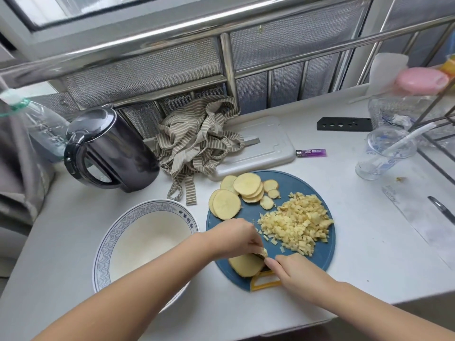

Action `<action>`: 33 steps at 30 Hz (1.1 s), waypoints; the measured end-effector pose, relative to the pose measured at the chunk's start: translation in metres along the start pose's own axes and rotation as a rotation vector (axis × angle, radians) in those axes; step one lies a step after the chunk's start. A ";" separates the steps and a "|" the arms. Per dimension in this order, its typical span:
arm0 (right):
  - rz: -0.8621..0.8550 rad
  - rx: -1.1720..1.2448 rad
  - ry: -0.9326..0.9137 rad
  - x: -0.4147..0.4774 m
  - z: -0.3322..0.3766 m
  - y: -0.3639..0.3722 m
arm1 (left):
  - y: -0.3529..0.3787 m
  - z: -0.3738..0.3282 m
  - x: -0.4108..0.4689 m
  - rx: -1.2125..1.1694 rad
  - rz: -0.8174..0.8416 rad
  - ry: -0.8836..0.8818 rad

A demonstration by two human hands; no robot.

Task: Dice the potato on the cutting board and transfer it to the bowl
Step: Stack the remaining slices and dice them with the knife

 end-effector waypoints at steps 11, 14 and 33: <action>0.046 -0.007 -0.033 -0.003 -0.001 -0.011 | -0.011 0.002 0.012 0.044 0.125 -0.037; 0.076 -0.024 -0.041 -0.006 -0.003 -0.019 | -0.014 0.001 0.016 0.060 0.153 -0.056; -0.032 -0.164 0.023 -0.080 -0.049 -0.058 | -0.008 0.009 0.041 0.013 0.083 -0.071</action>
Point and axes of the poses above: each hand's wrist, its own x-axis towards the middle knuckle, its own y-axis out of the palm, z = x × y, the point moved 6 cm from there along x, towards the middle knuckle, and after that the axes turned 7 degrees about -y, right-handed, at the moved point
